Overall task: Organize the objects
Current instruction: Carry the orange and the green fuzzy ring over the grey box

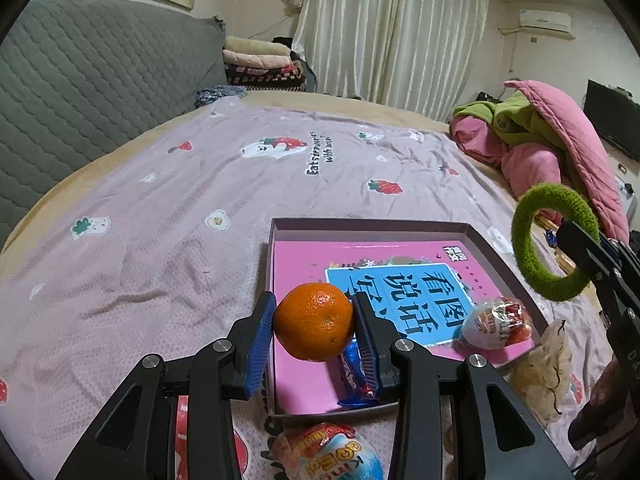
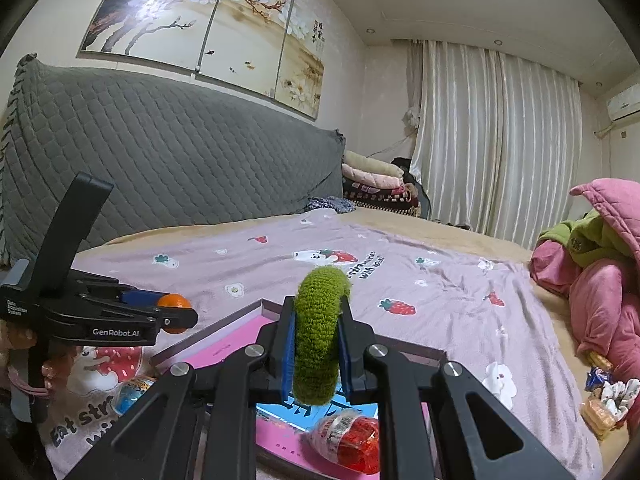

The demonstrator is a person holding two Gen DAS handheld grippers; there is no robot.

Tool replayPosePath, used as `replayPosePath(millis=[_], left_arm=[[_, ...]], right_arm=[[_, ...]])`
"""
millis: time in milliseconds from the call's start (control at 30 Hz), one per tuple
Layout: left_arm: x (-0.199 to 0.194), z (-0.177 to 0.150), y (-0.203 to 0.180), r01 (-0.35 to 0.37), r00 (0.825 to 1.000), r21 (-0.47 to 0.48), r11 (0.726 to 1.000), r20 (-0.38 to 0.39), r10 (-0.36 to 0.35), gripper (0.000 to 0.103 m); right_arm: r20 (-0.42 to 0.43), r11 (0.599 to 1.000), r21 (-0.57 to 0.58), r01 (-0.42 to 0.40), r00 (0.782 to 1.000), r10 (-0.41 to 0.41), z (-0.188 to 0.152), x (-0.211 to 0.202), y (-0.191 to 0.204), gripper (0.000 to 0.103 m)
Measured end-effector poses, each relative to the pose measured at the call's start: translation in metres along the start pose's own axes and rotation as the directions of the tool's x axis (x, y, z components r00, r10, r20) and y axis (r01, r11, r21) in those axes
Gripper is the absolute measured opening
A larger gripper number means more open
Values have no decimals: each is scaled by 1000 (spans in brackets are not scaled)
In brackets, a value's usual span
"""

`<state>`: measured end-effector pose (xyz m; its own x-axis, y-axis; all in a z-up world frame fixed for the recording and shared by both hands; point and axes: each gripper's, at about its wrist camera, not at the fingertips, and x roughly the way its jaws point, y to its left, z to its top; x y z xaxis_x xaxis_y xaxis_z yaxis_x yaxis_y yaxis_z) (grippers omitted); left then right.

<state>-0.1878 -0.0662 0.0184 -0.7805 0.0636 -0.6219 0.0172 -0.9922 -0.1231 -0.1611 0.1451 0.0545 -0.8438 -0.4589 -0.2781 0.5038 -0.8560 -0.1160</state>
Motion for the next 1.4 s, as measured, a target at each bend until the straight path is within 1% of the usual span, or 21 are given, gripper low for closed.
replayPosePath(millis=[133,233,467,600,900,1167,1400], left_arm=[[8,-2,3,-8,1000,1,1000,-6,8,40],[15,-4,5,-13,1000,-4,1000,-17,13,40],[29,-11,9,-13,999,-15,1000,-42,12,40],[35,-14,10,-16,999,-17,1000,-51,15,40],[46,-22,13,-21,997,-15,1000,-74,19,40],[47,-24,8,-41,997,16,999,-67,42,40],[48,-25,0,-20,997,29,999,-75,22,40]], right_arm=[[-9,1000,0,-3,1000,3,-1,6,-1,18],[-35,1000,2,-13,999,13,-5,14,0,18],[-118,998,47,-43,992,49,-21,32,-3,18],[-147,997,59,-45,988,53,-27,36,-4,18],[-190,997,48,-54,980,62,-37,44,6,18],[-224,999,22,-49,973,53,-43,50,15,18],[-246,999,19,-47,968,50,-48,53,15,18]])
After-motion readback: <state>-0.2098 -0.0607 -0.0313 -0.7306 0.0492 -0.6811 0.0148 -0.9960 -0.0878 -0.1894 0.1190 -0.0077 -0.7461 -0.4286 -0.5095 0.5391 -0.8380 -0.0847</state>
